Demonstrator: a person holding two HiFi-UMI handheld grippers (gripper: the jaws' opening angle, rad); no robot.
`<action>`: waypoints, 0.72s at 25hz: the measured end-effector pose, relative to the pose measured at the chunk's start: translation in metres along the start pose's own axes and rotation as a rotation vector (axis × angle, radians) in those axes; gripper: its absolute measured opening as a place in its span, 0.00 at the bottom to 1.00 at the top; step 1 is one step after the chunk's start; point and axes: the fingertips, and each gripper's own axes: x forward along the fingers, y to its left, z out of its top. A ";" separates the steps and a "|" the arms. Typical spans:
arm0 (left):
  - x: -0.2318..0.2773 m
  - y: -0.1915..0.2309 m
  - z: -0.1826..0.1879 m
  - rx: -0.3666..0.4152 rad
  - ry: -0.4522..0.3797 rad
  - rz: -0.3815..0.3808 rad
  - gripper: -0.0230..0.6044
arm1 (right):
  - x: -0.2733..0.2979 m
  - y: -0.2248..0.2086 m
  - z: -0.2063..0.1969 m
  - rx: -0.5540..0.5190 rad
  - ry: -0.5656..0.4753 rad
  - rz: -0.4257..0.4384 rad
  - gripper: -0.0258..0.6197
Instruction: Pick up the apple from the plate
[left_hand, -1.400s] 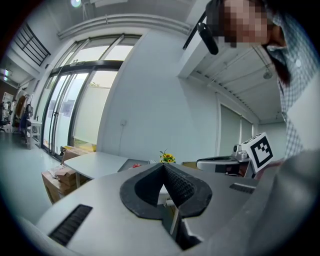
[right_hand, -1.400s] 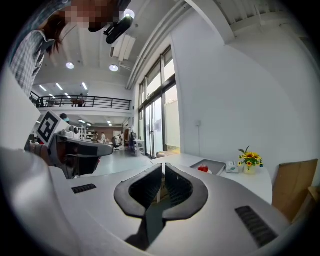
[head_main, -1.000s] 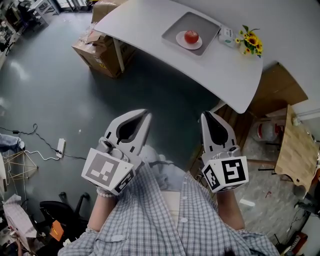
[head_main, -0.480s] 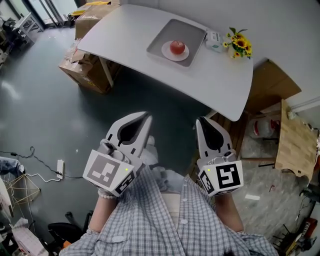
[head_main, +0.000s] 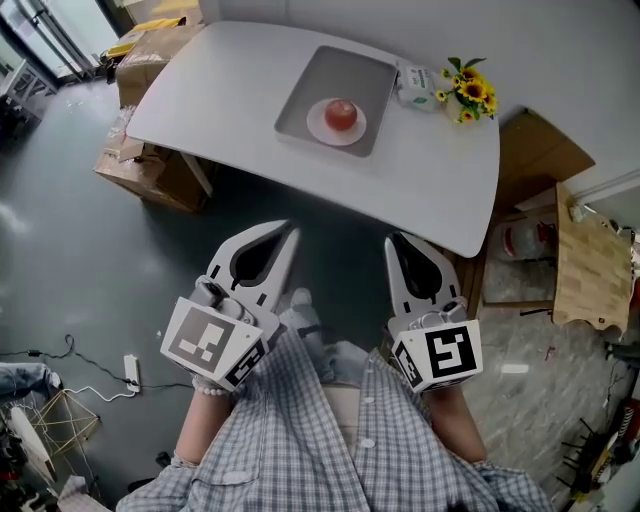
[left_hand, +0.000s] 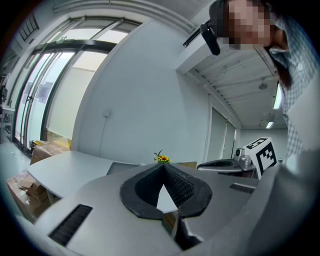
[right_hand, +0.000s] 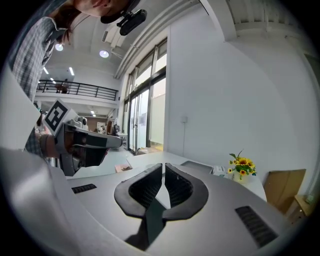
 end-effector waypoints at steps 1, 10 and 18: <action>0.005 0.006 0.001 -0.002 0.003 -0.009 0.05 | 0.006 -0.002 0.001 0.003 0.002 -0.011 0.09; 0.040 0.060 0.010 0.006 0.010 -0.051 0.05 | 0.059 -0.016 0.009 0.014 -0.006 -0.082 0.09; 0.060 0.082 0.008 -0.011 0.031 -0.085 0.05 | 0.077 -0.018 0.004 0.001 0.027 -0.105 0.09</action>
